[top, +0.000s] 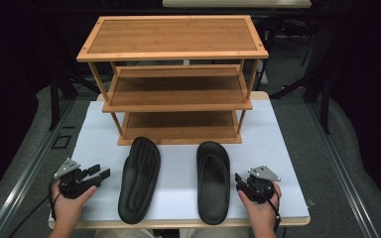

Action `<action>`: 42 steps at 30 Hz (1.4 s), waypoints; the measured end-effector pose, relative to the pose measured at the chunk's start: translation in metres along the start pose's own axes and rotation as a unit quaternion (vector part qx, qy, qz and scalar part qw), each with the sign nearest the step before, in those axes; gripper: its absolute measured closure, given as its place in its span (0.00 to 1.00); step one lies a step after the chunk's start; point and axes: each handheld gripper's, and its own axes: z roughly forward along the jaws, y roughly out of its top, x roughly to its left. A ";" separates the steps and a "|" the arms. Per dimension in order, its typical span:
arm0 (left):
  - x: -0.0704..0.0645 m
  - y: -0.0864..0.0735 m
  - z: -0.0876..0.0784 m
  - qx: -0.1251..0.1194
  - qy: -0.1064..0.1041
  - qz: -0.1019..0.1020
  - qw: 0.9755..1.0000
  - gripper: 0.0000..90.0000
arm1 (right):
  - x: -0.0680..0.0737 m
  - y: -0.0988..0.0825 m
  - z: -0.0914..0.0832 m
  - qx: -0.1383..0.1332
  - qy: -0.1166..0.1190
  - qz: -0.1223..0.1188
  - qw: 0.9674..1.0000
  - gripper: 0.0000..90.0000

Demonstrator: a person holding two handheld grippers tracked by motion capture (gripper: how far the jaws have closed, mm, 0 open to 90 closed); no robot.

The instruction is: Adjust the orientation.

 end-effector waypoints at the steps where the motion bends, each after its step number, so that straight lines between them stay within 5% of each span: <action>1: -0.001 0.000 0.000 0.002 0.003 0.003 1.000 0.51 | 0.000 0.000 0.000 -0.002 0.003 -0.002 1.000 0.45; 7: -0.006 -0.001 0.003 0.013 -0.001 0.011 1.000 0.59 | 0.004 -0.001 0.001 -0.019 -0.008 -0.005 1.000 0.47; 13: -0.007 -0.001 0.007 0.028 -0.007 0.005 1.000 0.65 | 0.003 0.000 -0.006 -0.050 0.016 0.007 0.999 0.62; 21: -0.010 0.000 0.012 0.040 -0.014 0.009 0.999 0.76 | 0.002 -0.002 -0.008 -0.026 0.015 0.012 0.999 0.61; 28: -0.016 0.000 0.020 0.068 -0.033 0.025 0.997 0.98 | 0.002 -0.003 -0.009 -0.015 0.016 0.016 1.000 0.65; 42: -0.030 0.000 0.034 0.103 -0.044 0.055 0.992 1.00 | 0.001 -0.006 -0.012 -0.020 0.012 0.017 1.000 0.64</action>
